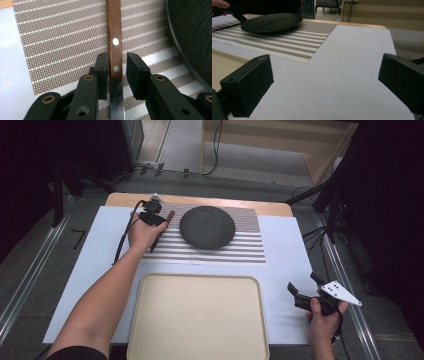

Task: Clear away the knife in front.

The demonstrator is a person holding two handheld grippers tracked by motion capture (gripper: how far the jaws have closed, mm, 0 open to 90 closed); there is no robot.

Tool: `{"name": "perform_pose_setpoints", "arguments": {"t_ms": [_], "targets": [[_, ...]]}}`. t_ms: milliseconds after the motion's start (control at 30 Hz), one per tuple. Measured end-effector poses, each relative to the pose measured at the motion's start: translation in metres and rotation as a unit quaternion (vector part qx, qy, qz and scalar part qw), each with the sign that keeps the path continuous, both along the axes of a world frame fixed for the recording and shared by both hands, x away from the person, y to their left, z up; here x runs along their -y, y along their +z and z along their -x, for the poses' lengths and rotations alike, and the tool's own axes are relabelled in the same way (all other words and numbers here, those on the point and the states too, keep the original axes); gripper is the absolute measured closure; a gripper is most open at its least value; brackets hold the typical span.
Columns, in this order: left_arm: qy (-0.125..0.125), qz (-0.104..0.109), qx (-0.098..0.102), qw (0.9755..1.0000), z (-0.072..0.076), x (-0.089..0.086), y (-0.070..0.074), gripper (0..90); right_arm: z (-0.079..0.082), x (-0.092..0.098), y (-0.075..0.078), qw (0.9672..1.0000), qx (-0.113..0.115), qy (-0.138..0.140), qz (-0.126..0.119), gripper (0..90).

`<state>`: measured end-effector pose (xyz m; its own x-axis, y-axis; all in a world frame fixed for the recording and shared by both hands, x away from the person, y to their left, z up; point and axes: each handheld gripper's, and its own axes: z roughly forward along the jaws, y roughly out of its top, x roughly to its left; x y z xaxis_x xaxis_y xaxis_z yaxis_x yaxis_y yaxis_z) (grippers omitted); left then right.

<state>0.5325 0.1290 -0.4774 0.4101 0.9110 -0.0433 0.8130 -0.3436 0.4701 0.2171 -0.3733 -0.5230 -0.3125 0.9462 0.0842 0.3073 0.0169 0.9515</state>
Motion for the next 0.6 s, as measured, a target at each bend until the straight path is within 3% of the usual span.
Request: {"name": "perform_pose_setpoints", "arguments": {"t_ms": [267,433,600], "targets": [[0.0,-0.026,0.021,0.9994,0.0061,0.0043,-0.0016,76.9,0.0003,0.0,0.0,1.0,-0.001,-0.001,0.0,0.0],[-0.001,0.004,0.002,1.0,0.0044,-0.004,-0.0005,77.3,0.0002,0.0,0.0,1.0,-0.002,-0.002,0.0,0.0],[-0.013,0.003,0.001,0.9999,0.0068,-0.0052,0.0004,77.4,0.0003,0.0004,0.0001,1.0,-0.001,-0.002,-0.003,0.0]]}}
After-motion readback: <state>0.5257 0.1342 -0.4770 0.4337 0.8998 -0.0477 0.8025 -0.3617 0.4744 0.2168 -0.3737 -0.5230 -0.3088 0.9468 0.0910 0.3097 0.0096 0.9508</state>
